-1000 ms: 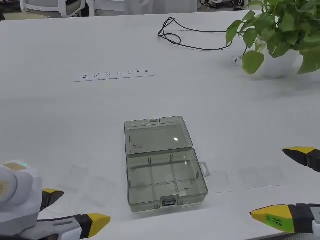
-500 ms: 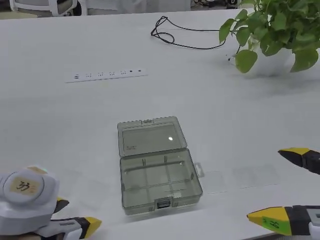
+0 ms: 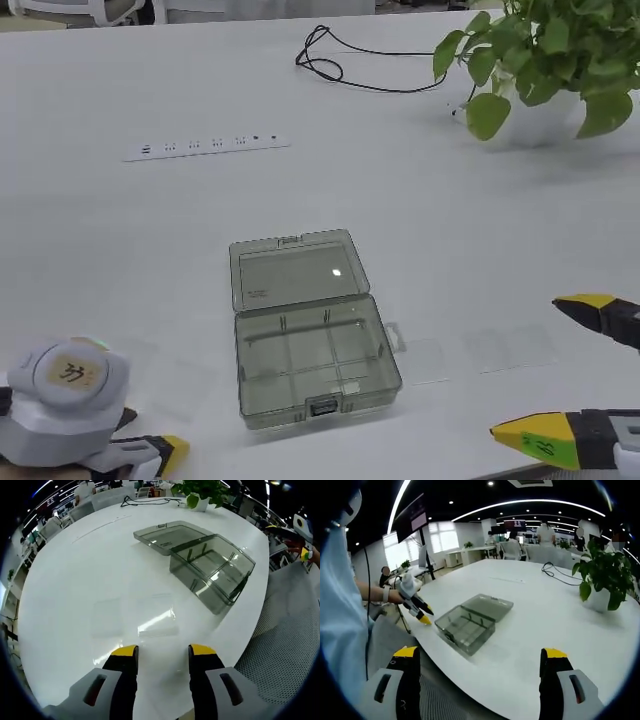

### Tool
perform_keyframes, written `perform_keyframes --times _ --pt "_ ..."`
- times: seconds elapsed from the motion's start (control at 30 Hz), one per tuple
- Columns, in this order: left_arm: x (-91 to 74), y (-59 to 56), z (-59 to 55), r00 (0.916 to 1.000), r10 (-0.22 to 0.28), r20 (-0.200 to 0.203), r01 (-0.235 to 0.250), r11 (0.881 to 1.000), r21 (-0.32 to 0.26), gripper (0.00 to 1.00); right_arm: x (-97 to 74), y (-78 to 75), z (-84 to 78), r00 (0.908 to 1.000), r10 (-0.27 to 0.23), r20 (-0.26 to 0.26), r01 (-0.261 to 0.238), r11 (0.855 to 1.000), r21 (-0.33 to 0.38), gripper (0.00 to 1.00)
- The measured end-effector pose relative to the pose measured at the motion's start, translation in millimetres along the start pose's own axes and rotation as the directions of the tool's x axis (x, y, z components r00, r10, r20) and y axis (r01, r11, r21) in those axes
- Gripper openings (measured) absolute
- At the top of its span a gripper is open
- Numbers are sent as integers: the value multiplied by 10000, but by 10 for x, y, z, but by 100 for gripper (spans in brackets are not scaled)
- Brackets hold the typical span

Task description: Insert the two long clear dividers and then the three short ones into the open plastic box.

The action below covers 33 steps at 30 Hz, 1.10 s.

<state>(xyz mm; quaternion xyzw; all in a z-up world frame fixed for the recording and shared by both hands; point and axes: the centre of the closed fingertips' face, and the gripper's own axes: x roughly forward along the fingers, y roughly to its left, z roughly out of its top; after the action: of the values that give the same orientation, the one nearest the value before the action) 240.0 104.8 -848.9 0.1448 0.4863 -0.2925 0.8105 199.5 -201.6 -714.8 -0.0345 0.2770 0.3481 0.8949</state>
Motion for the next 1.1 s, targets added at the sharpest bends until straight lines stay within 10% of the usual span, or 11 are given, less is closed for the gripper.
perform_keyframes --times 0.57,1.1 --pt "2 38 -16 9967 357 -732 -336 9990 302 32 66 42 -2 9998 201 48 -202 9998 90 100" --pt "3 71 7 9985 236 -498 -252 9992 -323 30 128 100 -4 9995 315 -15 -314 9994 143 100"
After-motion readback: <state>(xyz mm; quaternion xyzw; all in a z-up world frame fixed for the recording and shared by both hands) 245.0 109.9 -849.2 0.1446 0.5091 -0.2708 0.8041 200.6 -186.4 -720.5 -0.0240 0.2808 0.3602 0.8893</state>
